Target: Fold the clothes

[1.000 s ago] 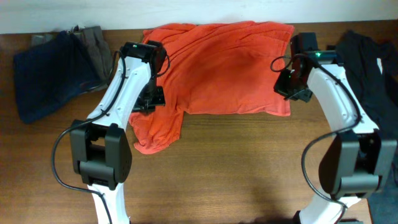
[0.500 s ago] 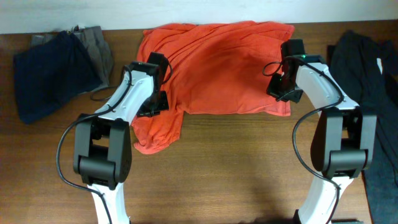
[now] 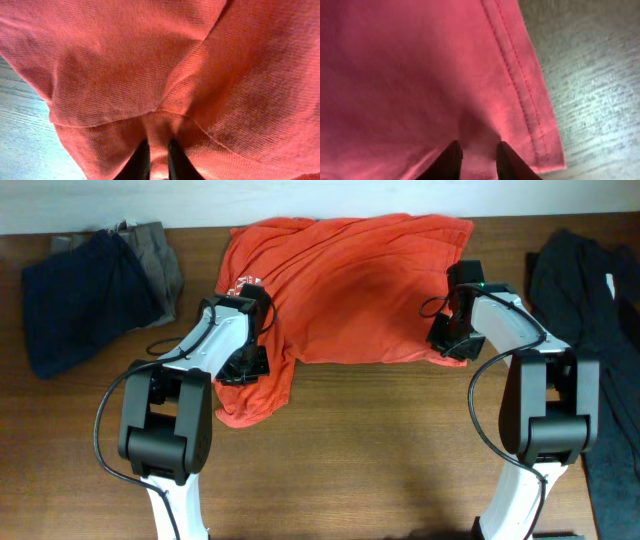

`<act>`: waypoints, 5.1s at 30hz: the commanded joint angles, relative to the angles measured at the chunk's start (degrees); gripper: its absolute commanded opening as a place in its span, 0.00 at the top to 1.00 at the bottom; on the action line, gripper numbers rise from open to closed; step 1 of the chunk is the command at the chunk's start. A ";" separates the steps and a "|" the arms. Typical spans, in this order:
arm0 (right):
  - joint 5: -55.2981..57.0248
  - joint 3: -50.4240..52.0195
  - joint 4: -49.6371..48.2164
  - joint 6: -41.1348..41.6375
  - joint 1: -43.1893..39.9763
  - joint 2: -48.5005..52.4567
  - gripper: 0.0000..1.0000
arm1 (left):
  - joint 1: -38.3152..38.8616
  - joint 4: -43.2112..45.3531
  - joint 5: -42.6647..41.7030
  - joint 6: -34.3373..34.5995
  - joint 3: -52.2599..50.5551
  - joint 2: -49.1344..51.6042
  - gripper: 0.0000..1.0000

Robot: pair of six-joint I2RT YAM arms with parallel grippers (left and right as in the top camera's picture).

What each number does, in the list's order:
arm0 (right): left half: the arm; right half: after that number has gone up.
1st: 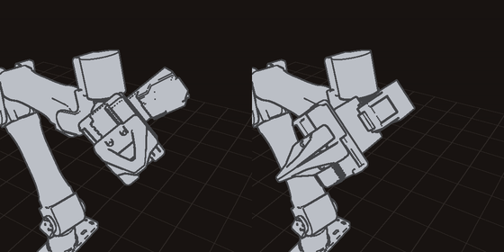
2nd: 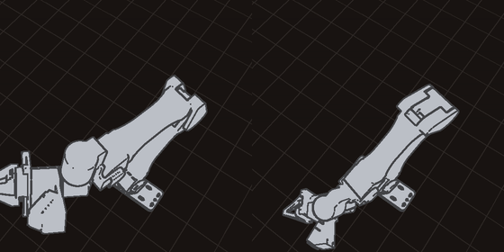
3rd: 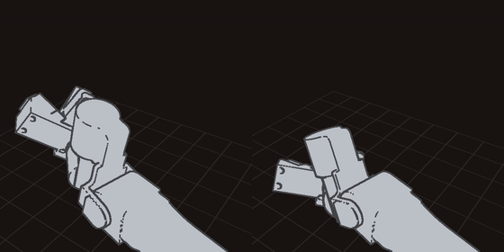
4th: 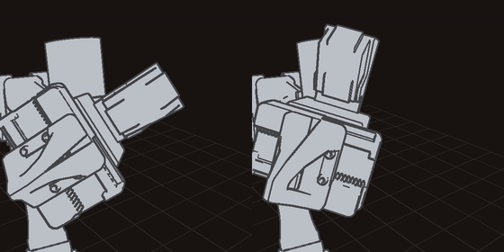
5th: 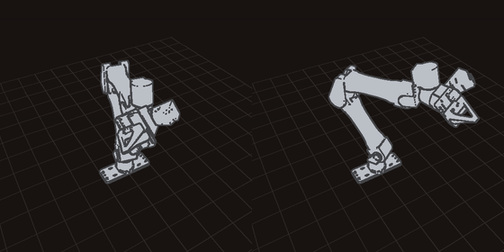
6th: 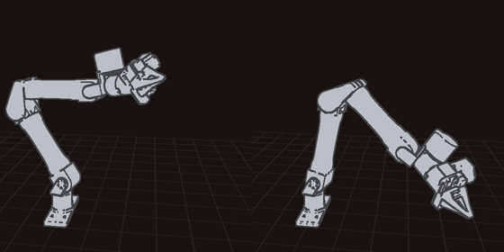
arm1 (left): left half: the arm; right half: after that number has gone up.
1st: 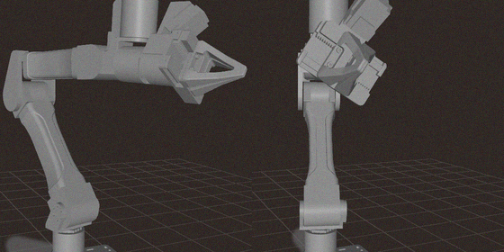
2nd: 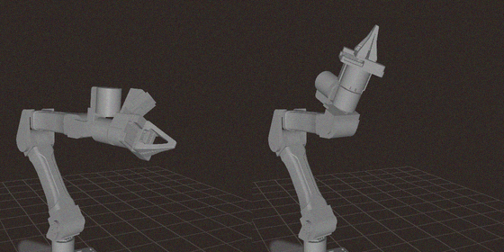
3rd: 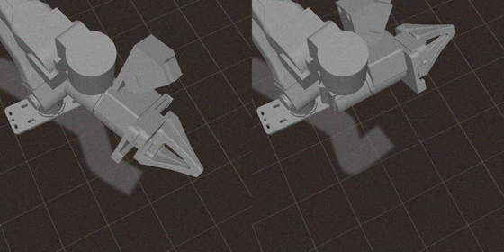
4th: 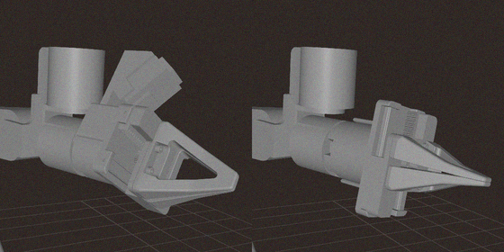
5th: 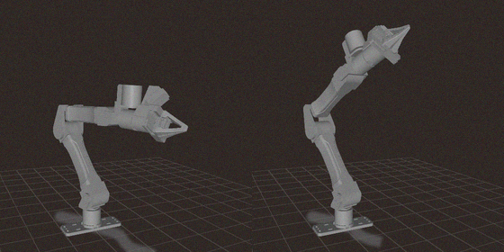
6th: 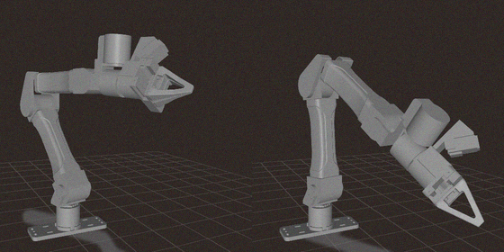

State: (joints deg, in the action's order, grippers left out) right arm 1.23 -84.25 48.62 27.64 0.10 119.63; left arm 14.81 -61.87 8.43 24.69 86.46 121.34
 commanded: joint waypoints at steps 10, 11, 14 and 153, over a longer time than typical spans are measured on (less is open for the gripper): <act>1.66 -0.42 3.98 0.52 0.15 -7.13 0.53 | -0.33 -1.62 0.46 -1.44 0.11 -1.66 0.76; 3.19 -0.42 5.01 2.14 0.11 -9.35 0.42 | -0.33 -1.60 0.48 -2.43 0.11 -2.73 0.76; 2.47 -0.42 6.82 7.87 -1.68 -12.33 0.25 | -0.31 -1.51 0.63 -3.43 0.11 -5.14 0.75; 13.73 0.46 35.30 21.35 -5.05 -16.61 0.96 | -14.12 -21.79 -3.04 5.68 -20.85 -41.11 0.99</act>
State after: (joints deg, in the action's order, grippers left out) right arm 10.41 -84.09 82.54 47.90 -5.06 107.28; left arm 1.04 -83.37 4.12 28.23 69.06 83.59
